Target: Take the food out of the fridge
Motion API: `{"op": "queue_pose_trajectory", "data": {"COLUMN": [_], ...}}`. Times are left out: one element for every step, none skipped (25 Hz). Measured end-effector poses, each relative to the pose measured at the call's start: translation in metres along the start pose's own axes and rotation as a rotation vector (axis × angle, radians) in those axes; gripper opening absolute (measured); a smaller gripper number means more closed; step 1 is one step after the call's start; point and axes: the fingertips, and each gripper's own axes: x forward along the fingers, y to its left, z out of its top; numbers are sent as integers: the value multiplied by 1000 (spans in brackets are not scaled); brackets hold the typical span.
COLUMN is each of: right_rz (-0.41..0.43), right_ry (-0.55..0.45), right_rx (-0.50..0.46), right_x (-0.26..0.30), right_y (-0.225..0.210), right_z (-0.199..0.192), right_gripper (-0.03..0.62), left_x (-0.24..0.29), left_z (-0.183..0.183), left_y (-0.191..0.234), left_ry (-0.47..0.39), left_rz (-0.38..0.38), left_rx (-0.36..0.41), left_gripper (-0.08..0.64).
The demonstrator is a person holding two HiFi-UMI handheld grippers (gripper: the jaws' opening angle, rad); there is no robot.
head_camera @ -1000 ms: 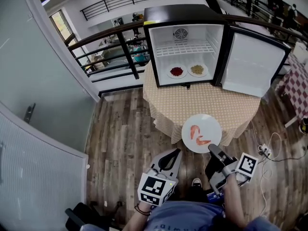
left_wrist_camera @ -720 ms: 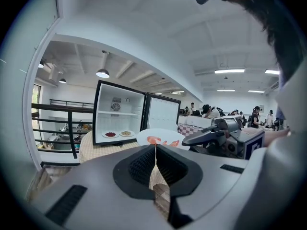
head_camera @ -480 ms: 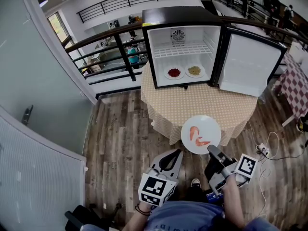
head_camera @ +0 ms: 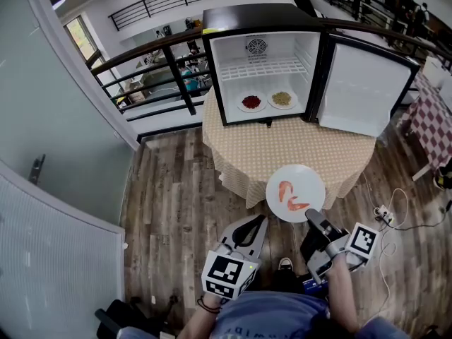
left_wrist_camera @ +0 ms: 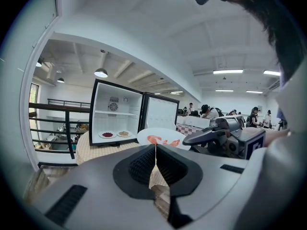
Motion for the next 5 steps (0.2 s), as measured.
{"op": "queue_pose_trajectory", "data": {"right_rz": [1, 1, 2, 3, 5], "right_ry": [-2, -4, -5, -7, -9], "right_rx": [1, 1, 1, -1, -3], "right_x": [0, 0, 0, 0, 1], "right_y": [0, 0, 0, 1, 1], "right_z": [2, 4, 6, 9, 12], "right_gripper": [26, 26, 26, 26, 26], "left_x": [2, 3, 5, 7, 9], "left_z": [0, 1, 2, 3, 4], "left_y": [0, 0, 0, 1, 2], "left_ry": [-1, -3, -5, -8, -11], "left_rz": [0, 0, 0, 1, 2], "left_rx": [0, 1, 2, 3, 5], "left_gripper": [17, 17, 17, 17, 17]}}
